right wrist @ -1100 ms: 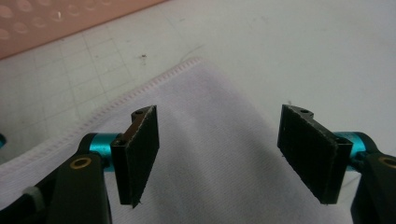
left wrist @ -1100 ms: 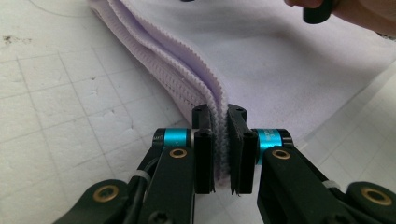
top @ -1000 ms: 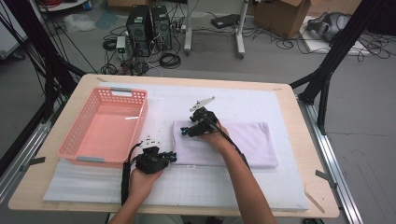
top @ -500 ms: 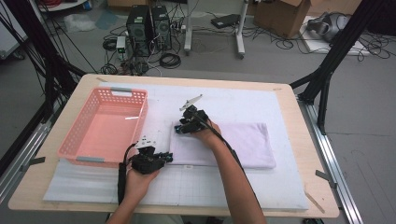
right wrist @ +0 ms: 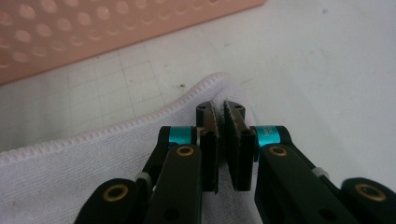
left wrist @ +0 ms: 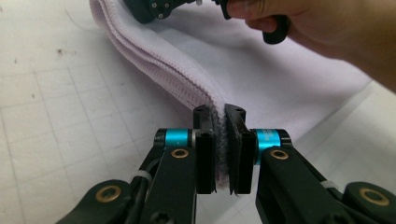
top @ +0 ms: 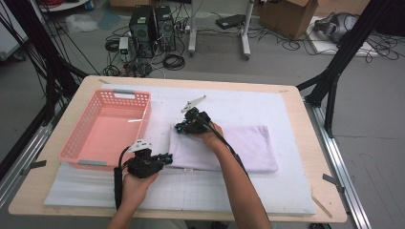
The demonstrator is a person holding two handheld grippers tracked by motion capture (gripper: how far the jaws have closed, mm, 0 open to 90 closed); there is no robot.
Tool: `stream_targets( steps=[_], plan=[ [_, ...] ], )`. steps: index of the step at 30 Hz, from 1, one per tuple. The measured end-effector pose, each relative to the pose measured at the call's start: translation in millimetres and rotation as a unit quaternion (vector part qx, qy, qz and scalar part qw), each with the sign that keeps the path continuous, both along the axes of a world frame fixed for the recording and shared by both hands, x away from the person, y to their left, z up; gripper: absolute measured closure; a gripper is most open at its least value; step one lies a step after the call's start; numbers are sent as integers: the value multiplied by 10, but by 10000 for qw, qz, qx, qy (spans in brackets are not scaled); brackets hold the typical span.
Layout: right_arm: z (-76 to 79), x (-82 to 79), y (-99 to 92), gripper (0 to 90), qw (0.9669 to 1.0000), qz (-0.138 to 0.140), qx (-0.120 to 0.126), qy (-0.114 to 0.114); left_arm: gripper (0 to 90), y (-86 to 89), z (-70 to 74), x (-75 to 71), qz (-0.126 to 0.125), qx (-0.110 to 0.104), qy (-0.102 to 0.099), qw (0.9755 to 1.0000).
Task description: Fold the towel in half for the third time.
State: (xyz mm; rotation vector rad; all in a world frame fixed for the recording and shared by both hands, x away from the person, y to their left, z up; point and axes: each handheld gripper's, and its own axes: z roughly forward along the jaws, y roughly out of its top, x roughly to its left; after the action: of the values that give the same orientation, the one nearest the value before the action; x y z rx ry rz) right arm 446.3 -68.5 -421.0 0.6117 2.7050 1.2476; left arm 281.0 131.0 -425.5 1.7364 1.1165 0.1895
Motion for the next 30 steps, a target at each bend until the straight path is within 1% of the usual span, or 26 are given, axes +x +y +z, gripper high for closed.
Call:
stream_targets(
  steps=[4,7,10,12,15,17,20,22,24,27,28,30],
  plan=[
    [99,-12,-90,851,9998,-26,217,-42,831,-59,70,-1,-56,-42,-89,9999],
    [158,-13,-180,851,9992,-81,372,-78,831,-88,102,13,-70,-189,-102,9997],
    [210,-23,-271,851,9990,-144,403,-126,831,-140,151,46,-140,-284,-132,9994],
    [244,-27,-342,850,9985,-190,489,-168,831,-195,190,65,-183,-289,-172,9993],
    [293,-32,-466,850,9981,-271,516,-209,830,-328,272,96,-324,-144,-267,9990],
    [318,-32,-561,850,9977,-315,555,-235,830,-440,317,134,-429,-137,-309,9985],
    [343,-36,-715,850,9971,-439,568,-262,830,-582,352,191,-553,-173,-313,9978],
    [356,-38,-822,849,9968,-516,560,-262,830,-693,362,233,-646,-145,-312,9973],
    [367,-35,-932,849,9962,-603,552,-291,830,-816,372,267,-742,-63,-318,9967],
    [373,-34,-1115,849,9953,-731,555,-313,830,-966,374,312,-853,-45,-305,9959],
    [365,-35,-1171,849,9949,-802,564,-256,829,-999,371,325,-872,-38,-303,9957],
    [339,-25,-1265,849,9941,-891,564,-249,830,-1089,351,366,-934,-54,-287,9952]
  ],
)
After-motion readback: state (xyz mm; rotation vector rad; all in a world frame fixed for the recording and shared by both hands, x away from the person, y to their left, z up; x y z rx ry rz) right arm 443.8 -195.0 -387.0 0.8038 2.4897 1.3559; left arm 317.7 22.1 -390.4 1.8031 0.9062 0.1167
